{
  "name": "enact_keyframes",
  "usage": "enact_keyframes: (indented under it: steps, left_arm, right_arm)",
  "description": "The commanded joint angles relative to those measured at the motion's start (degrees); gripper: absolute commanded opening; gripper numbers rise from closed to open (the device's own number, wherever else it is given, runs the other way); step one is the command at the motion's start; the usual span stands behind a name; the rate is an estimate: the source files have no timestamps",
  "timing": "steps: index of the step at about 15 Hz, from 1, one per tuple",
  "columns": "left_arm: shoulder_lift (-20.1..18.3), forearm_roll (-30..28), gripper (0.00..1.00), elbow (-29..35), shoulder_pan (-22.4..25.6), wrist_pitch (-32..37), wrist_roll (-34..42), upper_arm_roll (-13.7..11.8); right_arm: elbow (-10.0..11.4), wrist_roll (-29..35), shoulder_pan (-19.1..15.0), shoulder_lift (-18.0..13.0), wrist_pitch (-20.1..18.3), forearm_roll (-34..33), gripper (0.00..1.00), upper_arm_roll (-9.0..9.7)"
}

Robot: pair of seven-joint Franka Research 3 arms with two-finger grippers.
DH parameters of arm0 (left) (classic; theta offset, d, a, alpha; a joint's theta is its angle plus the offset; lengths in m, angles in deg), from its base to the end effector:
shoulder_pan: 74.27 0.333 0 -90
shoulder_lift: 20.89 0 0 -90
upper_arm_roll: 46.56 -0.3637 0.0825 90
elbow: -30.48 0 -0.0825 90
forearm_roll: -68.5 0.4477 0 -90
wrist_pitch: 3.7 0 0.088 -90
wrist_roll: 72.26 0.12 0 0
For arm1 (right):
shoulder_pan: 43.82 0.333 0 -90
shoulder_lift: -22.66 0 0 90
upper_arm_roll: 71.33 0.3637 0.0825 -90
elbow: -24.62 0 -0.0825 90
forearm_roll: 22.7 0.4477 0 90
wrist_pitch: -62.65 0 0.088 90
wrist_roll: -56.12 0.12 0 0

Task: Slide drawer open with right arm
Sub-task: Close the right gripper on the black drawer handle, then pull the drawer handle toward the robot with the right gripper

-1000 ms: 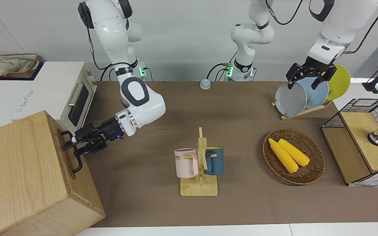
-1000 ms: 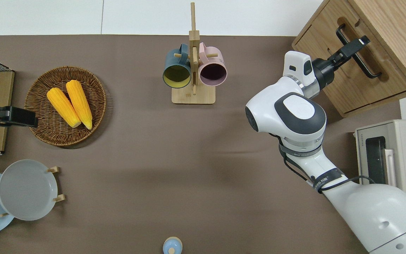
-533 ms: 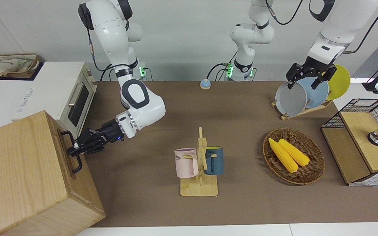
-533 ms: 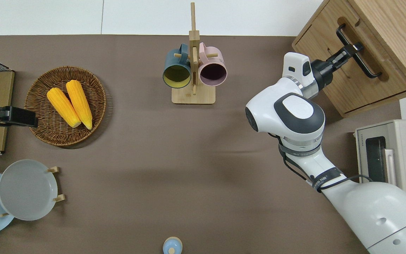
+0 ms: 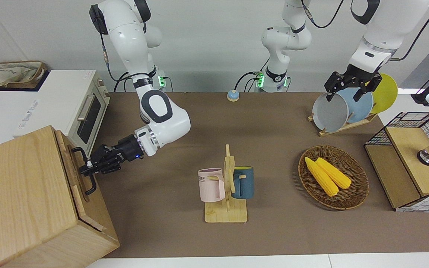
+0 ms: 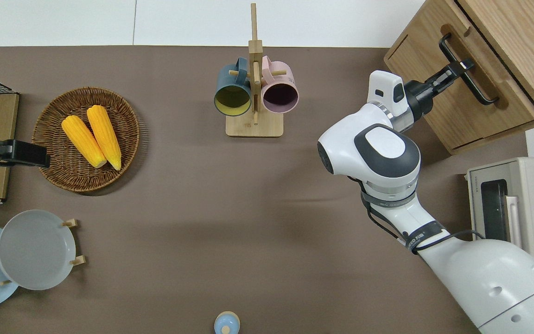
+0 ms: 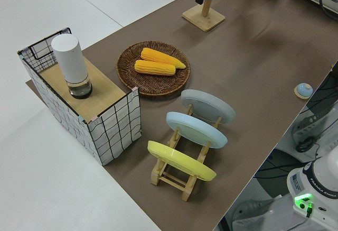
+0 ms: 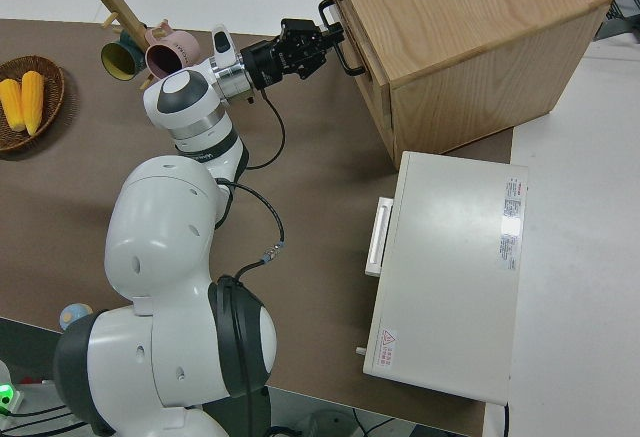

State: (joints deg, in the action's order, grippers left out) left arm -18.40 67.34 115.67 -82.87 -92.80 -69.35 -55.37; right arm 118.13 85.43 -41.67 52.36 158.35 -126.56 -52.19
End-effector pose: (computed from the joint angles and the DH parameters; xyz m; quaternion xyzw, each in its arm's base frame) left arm 0.6330 -0.0025 0.6759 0.9996 -0.0240 0.0128 0.0064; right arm 0.7649 0.1356 0.3995 0.6806 0.2030 0.1756 0.6817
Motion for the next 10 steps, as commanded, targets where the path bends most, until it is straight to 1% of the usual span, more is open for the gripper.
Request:
enact_keyframes:
  steps: [1,8,9,10]
  left_arm:
    - [0.76,0.72,1.00,-1.17,-0.99,-0.02,0.43,-0.95]
    - [0.76,0.72,1.00,-1.17,-0.99,-0.02,0.43,-0.95]
    - [0.76,0.63,1.00,-1.17,-0.99,-0.02,0.43,-0.95]
    - [0.76,0.72,1.00,-1.17,-0.99,-0.02,0.43,-0.95]
  right_arm:
    - [-0.26,-2.32,3.46,-0.78,-6.56,2.34,0.000,1.26]
    - [-0.44,-2.41,9.62,-0.86,-13.34,5.51,0.000,1.34]
    - [-0.61,-2.41,10.58,-0.95,-15.00,6.90,0.000,1.34]
    - [-1.22,-2.32,11.37,-0.87,-15.97,8.13,0.000,1.61]
